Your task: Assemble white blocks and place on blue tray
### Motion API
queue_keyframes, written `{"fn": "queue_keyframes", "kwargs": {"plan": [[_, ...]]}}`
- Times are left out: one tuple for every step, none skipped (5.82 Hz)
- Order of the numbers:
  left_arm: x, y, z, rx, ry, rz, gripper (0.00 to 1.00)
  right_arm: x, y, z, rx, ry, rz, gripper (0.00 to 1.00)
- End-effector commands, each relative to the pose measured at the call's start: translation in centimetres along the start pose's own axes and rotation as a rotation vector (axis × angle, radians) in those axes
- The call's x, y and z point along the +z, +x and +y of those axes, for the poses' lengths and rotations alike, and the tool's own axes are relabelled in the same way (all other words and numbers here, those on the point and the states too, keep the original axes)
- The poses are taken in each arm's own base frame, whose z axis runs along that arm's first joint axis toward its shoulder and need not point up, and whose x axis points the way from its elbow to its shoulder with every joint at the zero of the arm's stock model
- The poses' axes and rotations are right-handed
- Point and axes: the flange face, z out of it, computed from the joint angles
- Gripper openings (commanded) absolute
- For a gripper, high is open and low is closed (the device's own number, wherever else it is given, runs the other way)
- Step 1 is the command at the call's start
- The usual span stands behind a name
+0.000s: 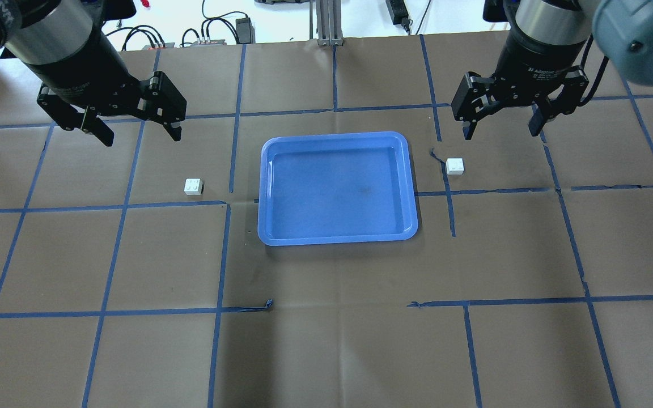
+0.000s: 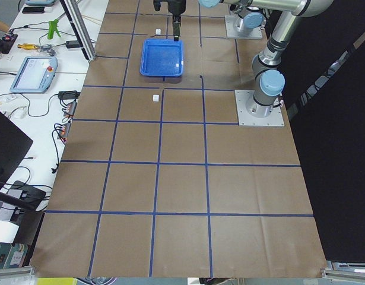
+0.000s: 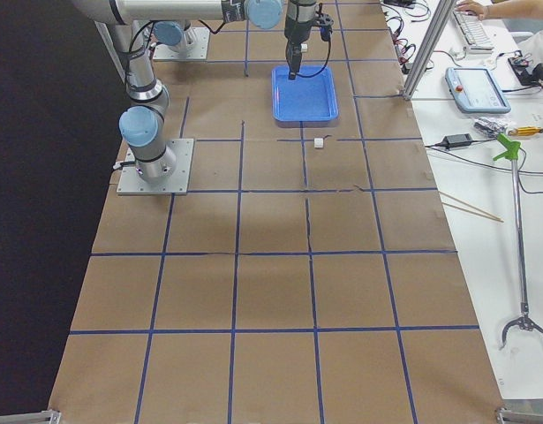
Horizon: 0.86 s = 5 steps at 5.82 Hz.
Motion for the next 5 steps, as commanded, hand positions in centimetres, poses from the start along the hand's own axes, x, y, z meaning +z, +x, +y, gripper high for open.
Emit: {"fn": "queue_keyframes", "kwargs": {"plan": [[0.0, 0.1, 0.0, 0.001, 0.0, 0.0, 1.0, 0.0, 0.0, -0.1, 0.0, 0.002, 0.0, 1.0], [0.1, 0.0, 0.0, 0.001, -0.002, -0.001, 1.0, 0.0, 0.0, -0.1, 0.0, 0.004, 0.0, 1.0], [0.4, -0.4, -0.2, 0.001, -0.006, -0.008, 1.0, 0.0, 0.0, -0.1, 0.0, 0.002, 0.0, 1.0], [0.4, -1.1, -0.7, -0.013, -0.009, -0.013, 1.0, 0.1, 0.1, -0.1, -0.002, -0.001, 0.0, 1.0], [0.6, -2.4, -1.0, -0.043, -0.018, -0.013, 1.0, 0.0, 0.3, -0.1, -0.071, 0.001, 0.001, 1.0]]}}
